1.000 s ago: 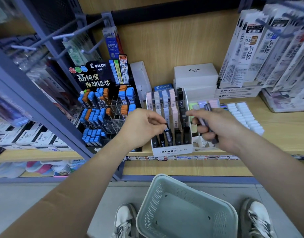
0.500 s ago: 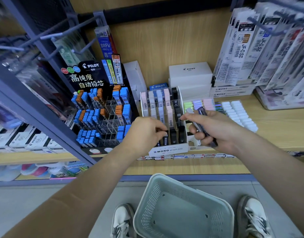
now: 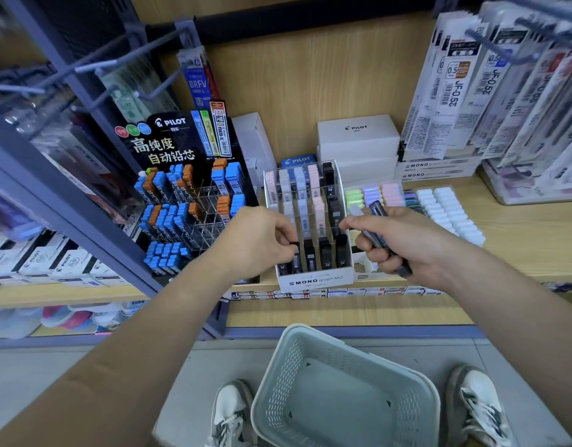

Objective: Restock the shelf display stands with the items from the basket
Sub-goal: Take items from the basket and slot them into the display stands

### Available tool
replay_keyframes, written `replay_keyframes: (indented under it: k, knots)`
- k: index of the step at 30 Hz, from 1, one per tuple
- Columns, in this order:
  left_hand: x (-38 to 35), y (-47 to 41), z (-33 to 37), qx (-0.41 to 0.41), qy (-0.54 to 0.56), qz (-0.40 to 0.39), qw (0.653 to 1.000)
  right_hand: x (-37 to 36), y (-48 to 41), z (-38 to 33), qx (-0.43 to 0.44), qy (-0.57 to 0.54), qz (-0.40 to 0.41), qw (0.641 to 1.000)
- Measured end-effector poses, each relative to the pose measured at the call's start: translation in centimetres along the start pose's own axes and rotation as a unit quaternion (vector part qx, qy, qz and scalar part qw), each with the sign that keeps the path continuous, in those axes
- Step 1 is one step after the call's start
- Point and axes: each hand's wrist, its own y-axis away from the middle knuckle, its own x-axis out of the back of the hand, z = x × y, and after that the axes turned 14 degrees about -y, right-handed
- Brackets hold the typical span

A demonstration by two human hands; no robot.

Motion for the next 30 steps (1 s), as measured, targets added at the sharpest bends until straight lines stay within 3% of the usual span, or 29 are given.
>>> replay_keyframes:
  k: [13,21,30]
  knots:
    - [-1.0,0.4,-0.3,0.015,-0.002,0.003,1.000,-0.3,0.5,0.0,0.006,0.015,-0.006,1.000]
    - [-1.6,0.2,0.0,-0.047,-0.135,-0.021,0.989,-2.4,0.1,2.9,-0.009,0.115,-0.032,0.993]
    - [-1.8,0.3,-0.6,-0.076,-0.094,0.010,0.993,-2.9,0.1,2.7,-0.062,-0.022,-0.030,0.997]
